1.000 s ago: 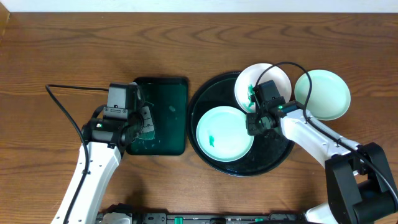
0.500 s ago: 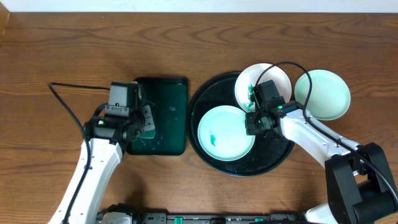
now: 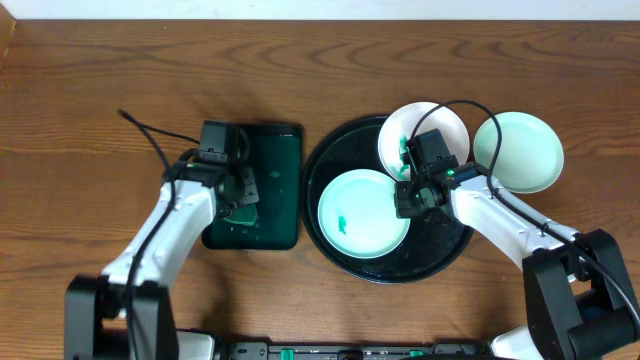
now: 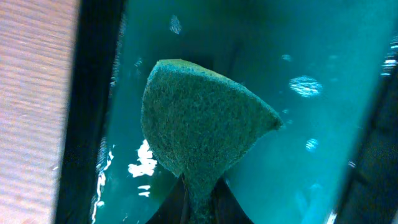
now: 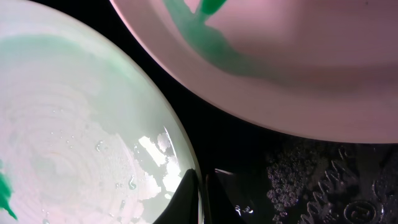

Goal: Clean dirty plates on tray and stack at the side

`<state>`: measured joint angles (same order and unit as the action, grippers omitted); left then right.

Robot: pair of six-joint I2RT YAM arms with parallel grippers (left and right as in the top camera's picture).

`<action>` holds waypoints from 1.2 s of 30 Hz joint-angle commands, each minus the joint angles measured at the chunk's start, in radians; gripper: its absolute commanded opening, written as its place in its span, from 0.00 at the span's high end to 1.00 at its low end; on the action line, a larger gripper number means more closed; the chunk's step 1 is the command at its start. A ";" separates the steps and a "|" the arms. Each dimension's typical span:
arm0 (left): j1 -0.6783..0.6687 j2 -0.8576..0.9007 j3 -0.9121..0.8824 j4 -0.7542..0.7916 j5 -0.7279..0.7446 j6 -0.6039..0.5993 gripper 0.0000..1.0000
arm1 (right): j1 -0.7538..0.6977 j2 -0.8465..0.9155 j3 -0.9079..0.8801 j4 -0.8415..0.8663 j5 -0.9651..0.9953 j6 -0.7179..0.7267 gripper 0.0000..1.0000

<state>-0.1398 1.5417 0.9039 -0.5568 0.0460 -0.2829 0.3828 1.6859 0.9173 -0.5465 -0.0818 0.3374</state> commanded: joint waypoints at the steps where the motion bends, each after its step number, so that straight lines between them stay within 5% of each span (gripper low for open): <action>1: -0.001 0.063 -0.004 0.033 -0.009 0.017 0.93 | -0.002 0.001 0.000 -0.007 0.022 0.025 0.99; 11: -0.001 0.037 0.033 0.064 -0.009 0.021 0.93 | -0.002 0.001 0.000 -0.007 0.022 0.025 0.99; 28: -0.001 -0.474 0.051 0.086 -0.009 0.021 0.93 | -0.002 0.001 0.000 -0.007 0.021 0.025 0.99; 36: -0.001 -0.563 0.051 0.045 -0.010 0.021 0.93 | -0.002 0.001 0.000 -0.007 0.021 0.025 0.99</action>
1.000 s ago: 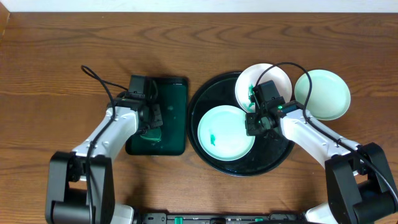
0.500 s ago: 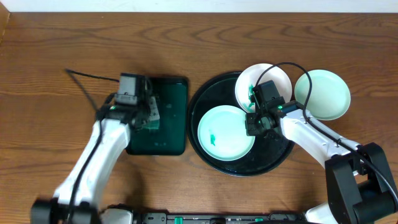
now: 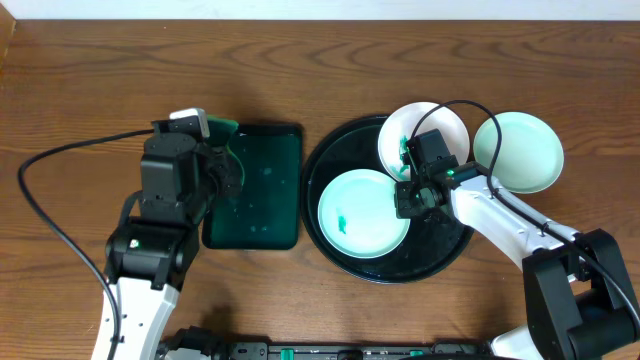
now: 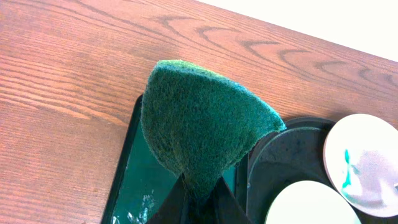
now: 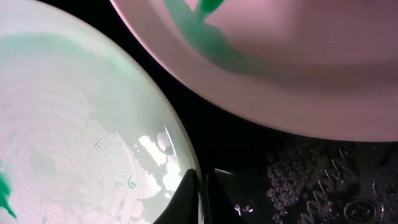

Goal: Clean dirty plates on tray and stack at the side

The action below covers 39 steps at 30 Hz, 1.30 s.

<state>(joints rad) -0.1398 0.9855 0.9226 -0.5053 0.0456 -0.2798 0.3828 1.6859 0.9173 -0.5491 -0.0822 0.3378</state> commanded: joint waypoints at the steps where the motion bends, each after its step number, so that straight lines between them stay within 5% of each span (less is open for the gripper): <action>1: -0.001 -0.005 0.032 -0.011 -0.009 0.018 0.93 | -0.001 0.001 0.000 -0.004 0.022 0.025 0.99; 11: -0.001 0.027 0.032 -0.018 -0.009 0.018 0.93 | -0.002 0.001 0.000 -0.003 0.022 0.025 0.98; 18: -0.001 0.033 0.032 -0.029 -0.009 0.018 0.93 | -0.002 0.001 0.000 0.015 0.022 0.025 0.86; 28: -0.001 0.047 0.032 -0.029 -0.009 0.026 0.93 | -0.001 0.001 0.000 0.015 0.021 0.025 0.99; 39: -0.001 0.077 0.032 -0.033 -0.009 0.026 0.93 | -0.002 0.001 0.000 0.015 0.021 0.025 0.99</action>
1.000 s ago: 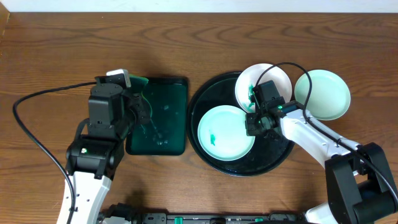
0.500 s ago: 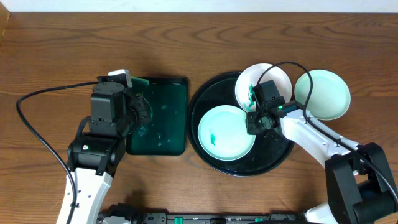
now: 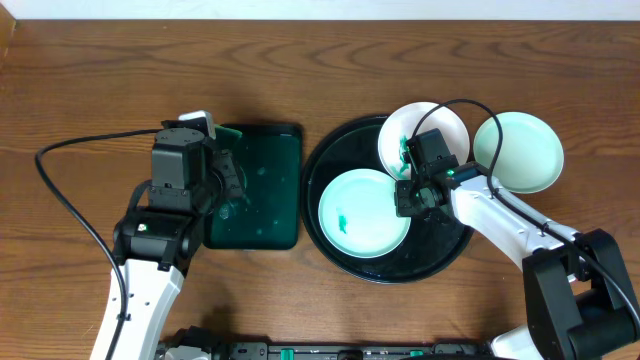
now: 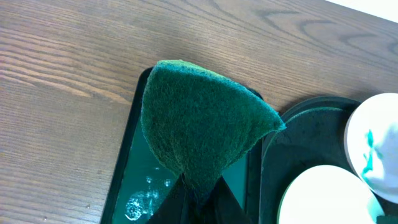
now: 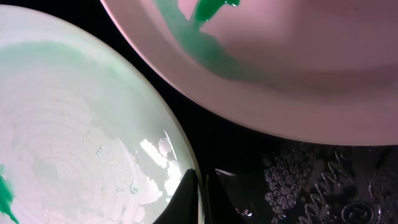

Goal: Clean dirty plates on tray and stack at the side

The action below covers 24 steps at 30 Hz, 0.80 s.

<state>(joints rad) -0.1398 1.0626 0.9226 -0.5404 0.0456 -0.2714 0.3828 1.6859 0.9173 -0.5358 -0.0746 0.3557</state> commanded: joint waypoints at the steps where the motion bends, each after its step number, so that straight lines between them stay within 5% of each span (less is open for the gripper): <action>1: -0.001 0.002 0.032 0.002 -0.009 0.017 0.92 | -0.002 0.001 0.000 0.002 0.014 0.007 0.98; 10: -0.001 0.028 0.032 -0.003 -0.009 0.017 0.93 | -0.002 0.001 0.000 0.006 0.014 0.007 0.87; 14: -0.001 0.032 0.032 -0.003 -0.009 0.017 0.93 | -0.002 0.001 0.000 0.005 0.014 0.007 0.99; 24: -0.001 0.035 0.032 -0.005 -0.009 0.016 0.93 | -0.002 0.001 0.000 0.015 0.014 0.007 0.99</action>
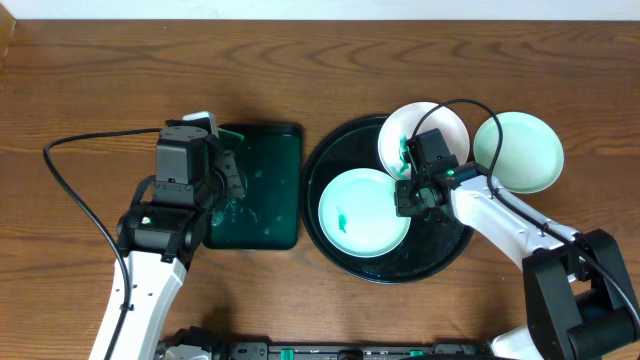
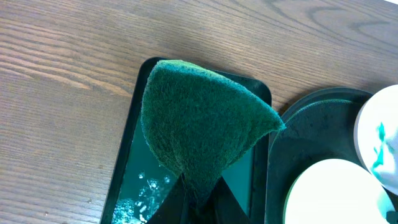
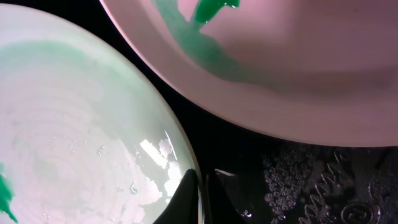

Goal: Clean dirty plates on tray and stack at the side

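A round black tray (image 1: 440,255) holds a pale green plate (image 1: 362,212) with a green stain and a white plate (image 1: 425,133) smeared green. My right gripper (image 3: 200,193) is shut on the green plate's right rim (image 3: 180,140). Another pale green plate (image 1: 520,150) lies on the table right of the tray. My left gripper (image 2: 194,198) is shut on a dark green sponge (image 2: 202,124), held above the water basin (image 2: 127,168), left of the tray.
The dark green rectangular basin (image 1: 265,200) with water sits left of the black tray. A black cable (image 1: 75,190) loops over the table at the left. Bare wooden table (image 1: 300,60) lies behind.
My left gripper with the sponge has shifted slightly right and nearer the basin. The right gripper stays shut on the green plate's rim, unmoved.
At first my left gripper held the sponge down in the basin water. Then it was raised high over the basin's left edge with the sponge. Since then it has come lower and closer to the tray. The right gripper held the green plate's rim throughout.
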`<state>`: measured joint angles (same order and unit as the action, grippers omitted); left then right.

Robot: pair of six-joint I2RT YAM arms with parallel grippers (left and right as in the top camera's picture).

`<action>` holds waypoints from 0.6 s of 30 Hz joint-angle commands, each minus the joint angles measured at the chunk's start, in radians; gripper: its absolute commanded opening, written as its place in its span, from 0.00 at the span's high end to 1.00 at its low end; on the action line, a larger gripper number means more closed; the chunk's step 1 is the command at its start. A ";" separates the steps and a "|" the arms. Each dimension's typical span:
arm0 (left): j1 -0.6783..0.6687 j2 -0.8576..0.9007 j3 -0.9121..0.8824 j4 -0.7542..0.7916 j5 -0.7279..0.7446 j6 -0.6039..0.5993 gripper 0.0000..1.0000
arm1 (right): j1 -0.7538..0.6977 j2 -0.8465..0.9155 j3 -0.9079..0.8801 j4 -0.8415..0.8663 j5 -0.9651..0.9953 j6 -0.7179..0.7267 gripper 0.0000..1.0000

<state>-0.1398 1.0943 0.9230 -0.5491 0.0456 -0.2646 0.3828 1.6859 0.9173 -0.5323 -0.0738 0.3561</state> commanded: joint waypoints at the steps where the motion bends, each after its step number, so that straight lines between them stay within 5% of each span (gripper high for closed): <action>1: -0.001 0.003 0.032 0.003 -0.009 0.009 0.93 | -0.002 0.001 0.000 0.015 0.013 0.006 0.99; 10: -0.001 0.004 0.043 -0.021 -0.009 0.008 0.92 | -0.002 0.001 0.000 0.024 0.014 0.006 0.99; 18: -0.001 0.092 0.252 -0.176 -0.022 0.002 0.93 | -0.002 0.001 0.000 0.028 0.014 0.006 0.99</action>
<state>-0.1398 1.1564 1.0660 -0.6994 0.0448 -0.2646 0.3828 1.6859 0.9169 -0.5106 -0.0738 0.3561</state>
